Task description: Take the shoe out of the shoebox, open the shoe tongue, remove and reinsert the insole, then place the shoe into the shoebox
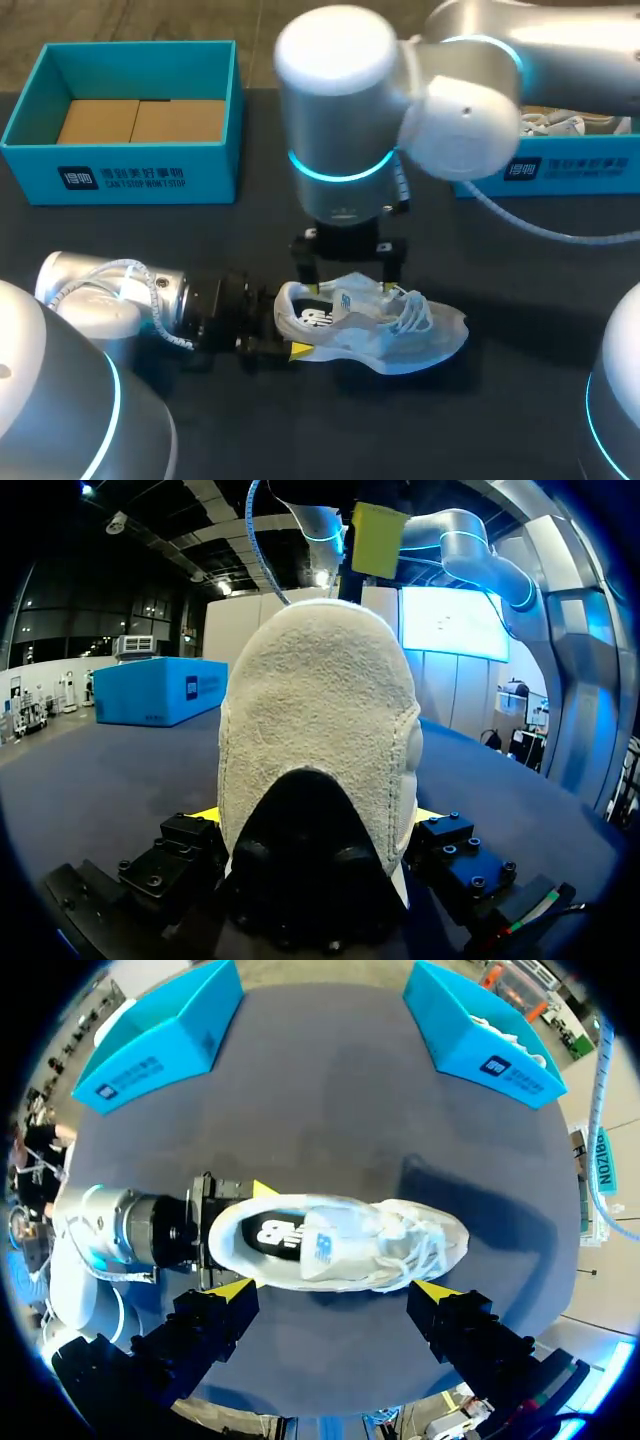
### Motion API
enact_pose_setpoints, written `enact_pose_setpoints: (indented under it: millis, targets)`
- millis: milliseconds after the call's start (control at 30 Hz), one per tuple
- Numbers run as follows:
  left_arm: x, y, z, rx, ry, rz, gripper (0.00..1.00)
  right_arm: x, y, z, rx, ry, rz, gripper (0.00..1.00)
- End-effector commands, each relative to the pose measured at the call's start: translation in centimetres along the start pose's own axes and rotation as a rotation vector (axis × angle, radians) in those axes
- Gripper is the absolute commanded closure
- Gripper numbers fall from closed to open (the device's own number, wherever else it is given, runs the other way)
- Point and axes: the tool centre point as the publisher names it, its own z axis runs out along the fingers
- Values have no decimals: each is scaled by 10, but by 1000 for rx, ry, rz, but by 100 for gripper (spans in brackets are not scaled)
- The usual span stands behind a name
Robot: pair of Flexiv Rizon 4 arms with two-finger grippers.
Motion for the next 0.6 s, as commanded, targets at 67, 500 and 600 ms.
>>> enact_pose_setpoints:
  millis: [67, 500, 600]
  targets:
    - [0, 3, 1, -4, -1, -2, 100, 22, -1, 5, 0, -85, 31, 0]
    - [0, 3, 1, -4, -1, -2, 100, 24, -4, 17, -18, -169, 103, 0]
    - [0, 3, 1, -4, -1, -2, 100, 24, -4, 22, -30, -194, 132, 0]
